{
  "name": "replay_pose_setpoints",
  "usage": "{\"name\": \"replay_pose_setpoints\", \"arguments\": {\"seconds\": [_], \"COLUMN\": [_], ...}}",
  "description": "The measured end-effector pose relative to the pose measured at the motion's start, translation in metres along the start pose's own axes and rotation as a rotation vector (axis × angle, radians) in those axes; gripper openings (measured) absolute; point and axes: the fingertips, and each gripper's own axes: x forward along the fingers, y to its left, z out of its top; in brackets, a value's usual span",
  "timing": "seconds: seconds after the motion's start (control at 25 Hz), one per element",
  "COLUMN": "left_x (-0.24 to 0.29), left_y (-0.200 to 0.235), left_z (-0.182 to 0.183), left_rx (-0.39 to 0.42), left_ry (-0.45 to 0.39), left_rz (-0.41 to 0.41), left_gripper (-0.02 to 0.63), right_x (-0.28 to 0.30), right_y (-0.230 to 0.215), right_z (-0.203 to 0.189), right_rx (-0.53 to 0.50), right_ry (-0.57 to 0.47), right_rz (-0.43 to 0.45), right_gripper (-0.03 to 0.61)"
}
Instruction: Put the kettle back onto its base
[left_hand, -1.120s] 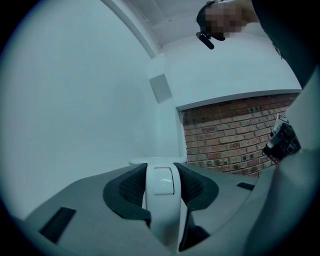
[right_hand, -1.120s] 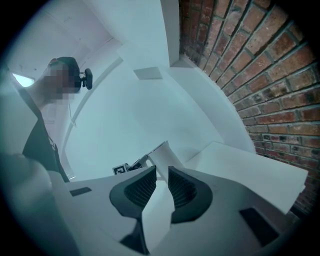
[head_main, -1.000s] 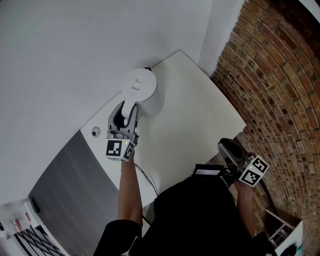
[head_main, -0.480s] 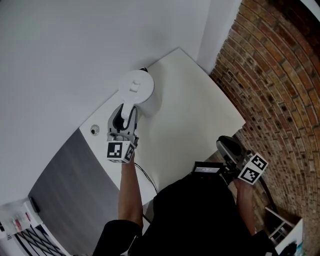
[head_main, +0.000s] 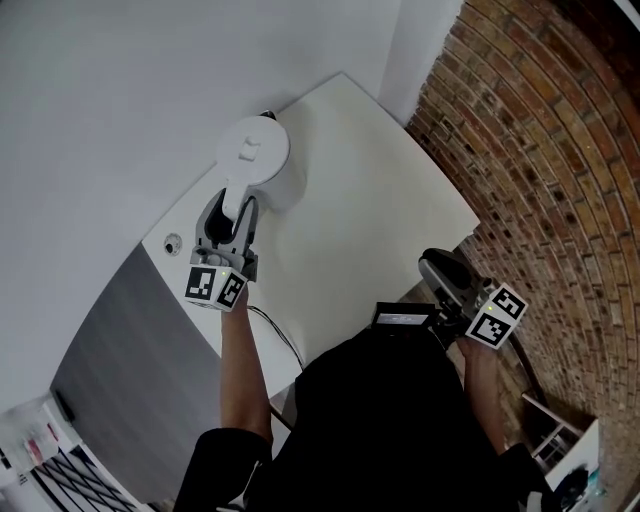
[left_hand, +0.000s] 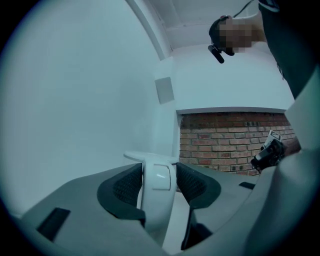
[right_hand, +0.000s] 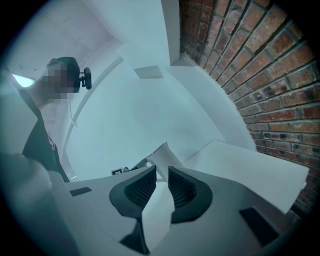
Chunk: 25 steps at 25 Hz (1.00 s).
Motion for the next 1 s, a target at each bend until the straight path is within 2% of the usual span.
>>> {"name": "replay_pose_setpoints", "arguments": {"seconds": [0.16, 0.44, 0.92, 1.0], "left_x": [-0.006, -0.010, 0.000, 0.007], "left_y": [-0.005, -0.013, -0.053, -0.058], "left_z": [-0.020, -0.026, -0.041, -0.044], "left_rx": [-0.026, -0.054, -0.094, -0.101], "left_ry": [0.051, 0.118, 0.159, 0.160], "left_rz": [-0.072, -0.162, -0.355, -0.367], "left_gripper": [0.253, 0.250, 0.220, 0.211], "right_x": [-0.001, 0.003, 0.005, 0.008], "right_y": [0.000, 0.003, 0.003, 0.001], "right_z": [0.000, -0.003, -0.005, -0.004], "right_rx": [0.001, -0.003, -0.009, -0.021], "right_ry": [0.002, 0.007, 0.012, 0.009], "right_rz": [0.001, 0.007, 0.008, 0.011], "right_gripper": [0.077, 0.077, 0.077, 0.077]}}
